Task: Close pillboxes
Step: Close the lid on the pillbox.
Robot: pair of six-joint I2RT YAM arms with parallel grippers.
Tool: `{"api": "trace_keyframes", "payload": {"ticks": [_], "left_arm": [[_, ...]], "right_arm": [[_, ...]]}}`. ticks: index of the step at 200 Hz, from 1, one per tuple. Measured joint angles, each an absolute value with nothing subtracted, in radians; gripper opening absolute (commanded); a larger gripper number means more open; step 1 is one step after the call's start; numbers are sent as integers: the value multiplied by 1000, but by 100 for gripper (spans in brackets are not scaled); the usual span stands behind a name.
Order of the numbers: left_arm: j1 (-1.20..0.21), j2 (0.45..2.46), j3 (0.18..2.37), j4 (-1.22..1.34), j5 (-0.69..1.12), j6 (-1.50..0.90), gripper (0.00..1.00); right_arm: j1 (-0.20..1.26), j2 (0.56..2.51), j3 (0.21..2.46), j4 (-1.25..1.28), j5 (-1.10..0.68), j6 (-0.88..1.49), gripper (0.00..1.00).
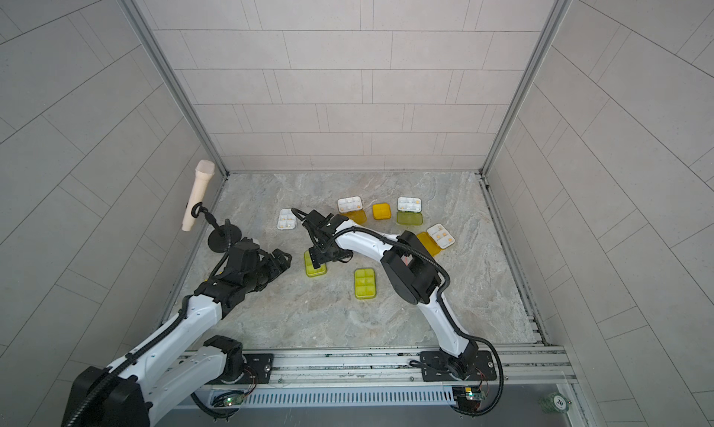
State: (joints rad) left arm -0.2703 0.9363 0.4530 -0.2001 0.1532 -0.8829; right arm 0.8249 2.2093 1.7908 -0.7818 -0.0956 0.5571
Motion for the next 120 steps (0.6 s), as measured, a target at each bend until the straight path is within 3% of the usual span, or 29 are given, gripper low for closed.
{"api": "trace_keyframes", "payload": {"ticks": [120], "left_arm": [[-266,863,450,-234,130,-902,87]], "right_arm": [[860,2278,1946,-789,-103,585,93]]}}
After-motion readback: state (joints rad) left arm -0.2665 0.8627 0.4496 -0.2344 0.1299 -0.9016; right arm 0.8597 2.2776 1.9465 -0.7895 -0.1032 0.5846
